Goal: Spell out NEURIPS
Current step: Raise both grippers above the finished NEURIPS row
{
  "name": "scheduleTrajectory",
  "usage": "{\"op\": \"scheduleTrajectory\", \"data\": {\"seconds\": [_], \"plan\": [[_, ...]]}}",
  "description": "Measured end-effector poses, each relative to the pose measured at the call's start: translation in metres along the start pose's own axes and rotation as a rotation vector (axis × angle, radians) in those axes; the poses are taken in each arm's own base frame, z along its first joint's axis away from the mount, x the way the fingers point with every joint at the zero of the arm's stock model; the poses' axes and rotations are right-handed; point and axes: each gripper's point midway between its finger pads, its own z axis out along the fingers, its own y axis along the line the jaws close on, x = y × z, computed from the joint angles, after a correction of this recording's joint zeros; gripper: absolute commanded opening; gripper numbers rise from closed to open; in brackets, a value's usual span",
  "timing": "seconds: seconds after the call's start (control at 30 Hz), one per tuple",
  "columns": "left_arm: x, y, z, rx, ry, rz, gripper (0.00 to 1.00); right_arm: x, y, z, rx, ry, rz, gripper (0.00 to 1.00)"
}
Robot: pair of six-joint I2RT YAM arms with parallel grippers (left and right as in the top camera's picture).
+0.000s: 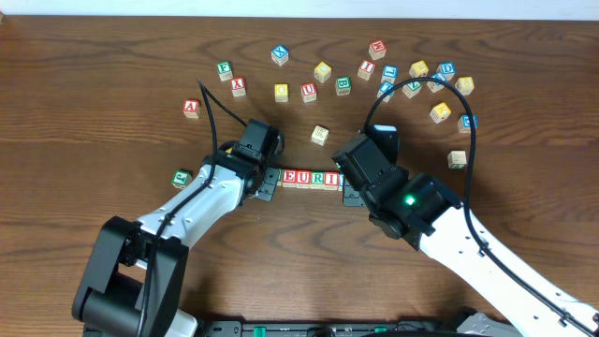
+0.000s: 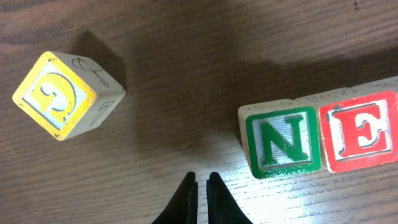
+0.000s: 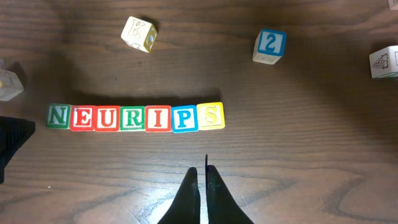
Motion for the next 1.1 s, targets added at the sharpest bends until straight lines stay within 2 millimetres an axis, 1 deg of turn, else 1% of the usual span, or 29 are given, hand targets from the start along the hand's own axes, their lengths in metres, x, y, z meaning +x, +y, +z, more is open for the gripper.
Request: {"op": "scheduleTrajectory", "data": {"seconds": [0.23, 0.67, 0.77, 0.9, 1.1], "plan": [[-0.005, -0.001, 0.002, 0.003, -0.027, -0.010, 0.07, 0.000, -0.001, 0.000, 0.005, 0.001, -0.001, 0.01], [-0.006, -0.001, 0.002, 0.007, -0.034, -0.056, 0.07, -0.002, -0.005, 0.000, 0.028, -0.016, 0.001, 0.01], [-0.009, -0.005, 0.004, 0.031, -0.053, -0.060, 0.08, -0.004, -0.007, 0.000, 0.037, -0.023, 0.002, 0.01], [-0.005, -0.012, 0.006, 0.067, -0.045, -0.060, 0.07, -0.005, -0.008, 0.000, 0.043, -0.028, 0.002, 0.01], [-0.005, -0.017, 0.006, 0.096, -0.044, -0.059, 0.07, -0.005, -0.009, 0.000, 0.049, -0.033, 0.003, 0.01]]}}
